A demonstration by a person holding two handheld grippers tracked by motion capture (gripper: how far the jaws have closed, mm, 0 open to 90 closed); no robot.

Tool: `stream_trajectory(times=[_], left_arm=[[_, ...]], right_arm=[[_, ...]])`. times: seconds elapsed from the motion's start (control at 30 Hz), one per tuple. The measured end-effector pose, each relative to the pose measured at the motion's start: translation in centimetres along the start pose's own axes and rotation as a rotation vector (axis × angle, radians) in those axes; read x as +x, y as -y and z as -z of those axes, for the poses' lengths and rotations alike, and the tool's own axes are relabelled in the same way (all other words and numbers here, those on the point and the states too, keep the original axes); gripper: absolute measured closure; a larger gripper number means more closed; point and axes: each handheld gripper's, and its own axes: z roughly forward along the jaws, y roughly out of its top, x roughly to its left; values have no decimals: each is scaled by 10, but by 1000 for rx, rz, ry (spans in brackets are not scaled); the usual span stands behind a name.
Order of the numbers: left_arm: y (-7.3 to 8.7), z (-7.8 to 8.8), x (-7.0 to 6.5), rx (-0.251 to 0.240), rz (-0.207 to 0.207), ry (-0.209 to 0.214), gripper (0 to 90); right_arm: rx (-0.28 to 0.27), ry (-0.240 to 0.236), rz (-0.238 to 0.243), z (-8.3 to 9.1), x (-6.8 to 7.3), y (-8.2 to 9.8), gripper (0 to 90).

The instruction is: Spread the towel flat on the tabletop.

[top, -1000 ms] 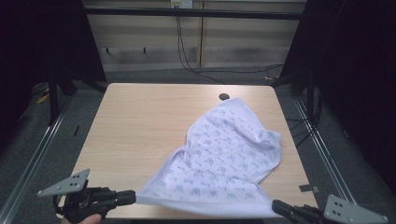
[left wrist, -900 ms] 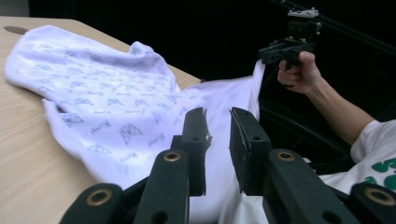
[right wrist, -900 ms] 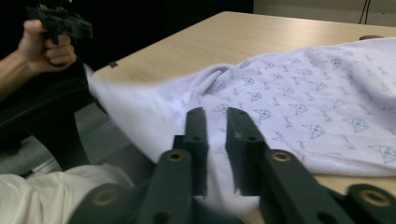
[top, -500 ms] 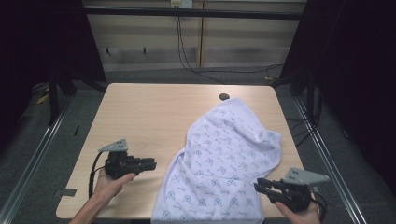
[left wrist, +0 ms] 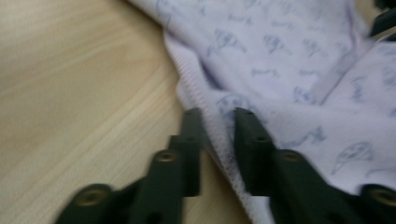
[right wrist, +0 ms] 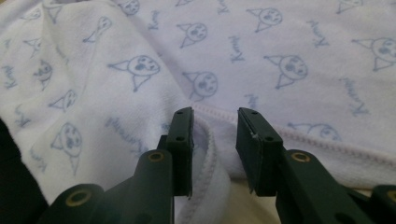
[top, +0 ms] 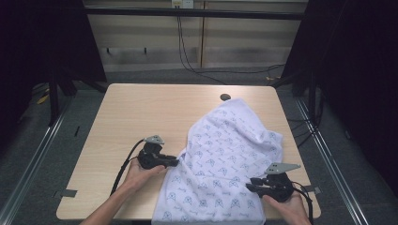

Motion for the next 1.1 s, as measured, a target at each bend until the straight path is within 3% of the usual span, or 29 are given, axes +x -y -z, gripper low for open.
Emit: stream_trajectory(times=[0.03, 0.07, 0.1, 0.17, 0.27, 0.3, 0.33, 0.37, 0.4, 0.47, 0.57, 0.63, 0.73, 0.87, 1.0, 1.03, 1.1], left_arm=[[1, 0, 1, -2, 3, 16, 848], [1, 4, 2, 1, 21, 0, 862], [3, 7, 3, -3, 29, -2, 865], [7, 13, 5, -7, 43, 2, 867], [25, 32, 2, -7, 62, 7, 872], [37, 46, -3, -13, 73, 31, 873], [37, 46, -3, -13, 73, 31, 873], [42, 52, -5, -14, 71, 38, 873], [47, 57, -9, -24, 74, 50, 873], [59, 73, -22, -36, 66, 93, 872], [75, 83, -37, -25, 59, 164, 866], [79, 84, -42, -7, 40, 167, 831], [69, 84, -38, -67, 36, 162, 725], [38, 68, -28, -102, -18, 120, 705], [10, 33, -18, -74, -61, 89, 755], [4, 22, -16, -59, -65, 91, 770], [-6, 2, -14, -30, -114, 65, 770]], right_arm=[[3, -1, 6, 1, 1, 1, 701], [12, -23, 8, 2, 2, 2, 779], [29, -13, 7, 2, 3, 2, 837], [33, -3, 4, 2, 4, 3, 874], [-5, 6, -4, 24, 10, 7, 880], [-19, -1, 0, 30, 11, 8, 880], [-19, -1, 0, 30, 11, 8, 880], [-42, -10, -6, 45, 10, 12, 879], [-51, -9, -9, 50, 10, 15, 879], [-40, -8, -20, 58, 11, 21, 877], [-14, -24, -15, 66, 20, 34, 874], [29, -34, -18, 71, 28, 41, 839], [59, -32, -5, 79, 36, 47, 776], [-34, -1, -22, 80, 32, 42, 679], [-91, -46, -6, 62, 24, 26, 669], [-88, -56, -9, 54, 23, 22, 666], [-51, -86, 18, 36, 25, 15, 659]])
